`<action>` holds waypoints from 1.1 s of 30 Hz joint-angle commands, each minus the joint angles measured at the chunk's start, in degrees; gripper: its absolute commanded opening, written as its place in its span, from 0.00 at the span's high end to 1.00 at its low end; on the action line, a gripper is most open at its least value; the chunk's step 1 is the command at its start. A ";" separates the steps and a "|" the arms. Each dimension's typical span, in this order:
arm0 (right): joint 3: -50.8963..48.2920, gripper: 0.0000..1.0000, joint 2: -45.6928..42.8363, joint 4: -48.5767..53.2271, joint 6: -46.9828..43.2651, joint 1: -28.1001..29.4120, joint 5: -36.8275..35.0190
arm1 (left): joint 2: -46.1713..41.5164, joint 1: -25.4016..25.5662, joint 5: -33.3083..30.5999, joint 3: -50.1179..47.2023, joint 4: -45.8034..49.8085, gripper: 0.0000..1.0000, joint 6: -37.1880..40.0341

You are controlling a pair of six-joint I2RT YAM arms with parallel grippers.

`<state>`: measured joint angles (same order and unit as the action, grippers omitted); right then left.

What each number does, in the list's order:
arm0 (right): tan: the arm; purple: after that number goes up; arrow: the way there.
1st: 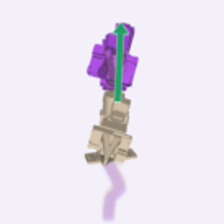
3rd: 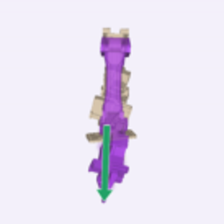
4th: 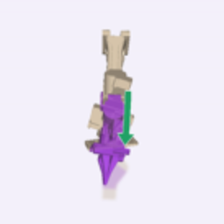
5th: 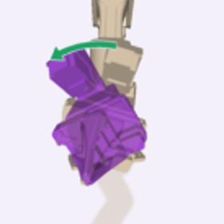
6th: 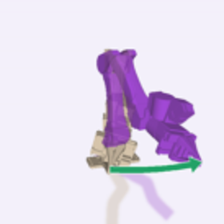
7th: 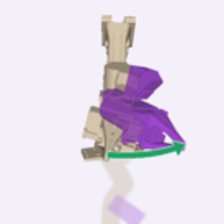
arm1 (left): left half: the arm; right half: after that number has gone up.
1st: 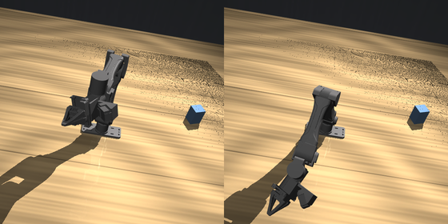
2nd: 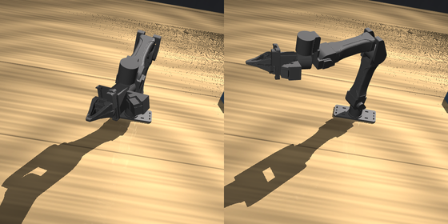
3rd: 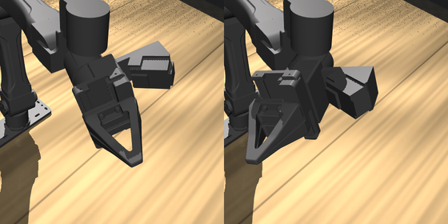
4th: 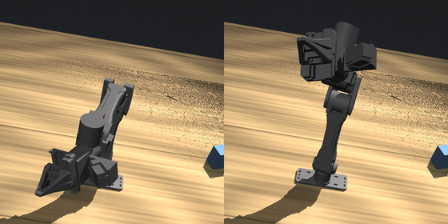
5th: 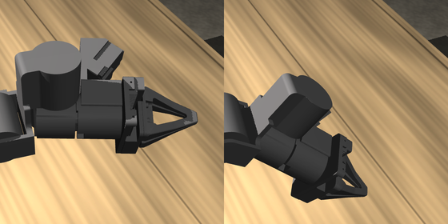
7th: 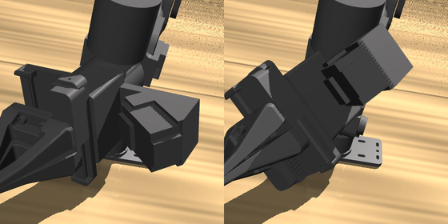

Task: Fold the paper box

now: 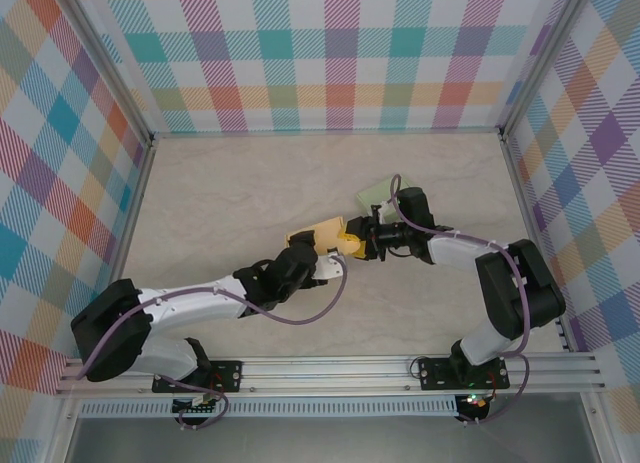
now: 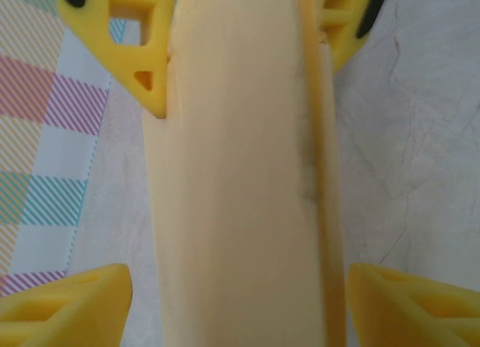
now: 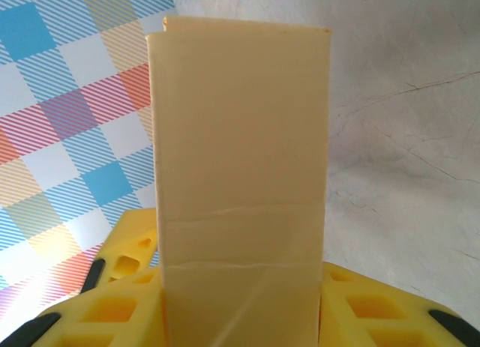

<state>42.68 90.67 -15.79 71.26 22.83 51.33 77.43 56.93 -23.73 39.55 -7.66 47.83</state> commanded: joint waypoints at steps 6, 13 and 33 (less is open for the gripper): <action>-1.72 0.57 -1.73 -0.78 -0.05 -0.24 1.74 | 2.57 0.63 -2.25 4.83 1.24 0.37 -0.70; -2.47 0.56 -2.25 -0.58 -0.51 -0.24 1.78 | 2.55 0.47 -2.36 6.31 3.48 0.57 -0.86; -2.20 0.32 -6.01 10.34 -9.50 -3.35 -3.20 | 3.33 -5.32 18.25 17.19 34.74 0.76 -3.98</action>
<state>41.01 86.24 -8.38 64.64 20.23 49.25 80.14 52.93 -11.77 53.25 18.79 45.25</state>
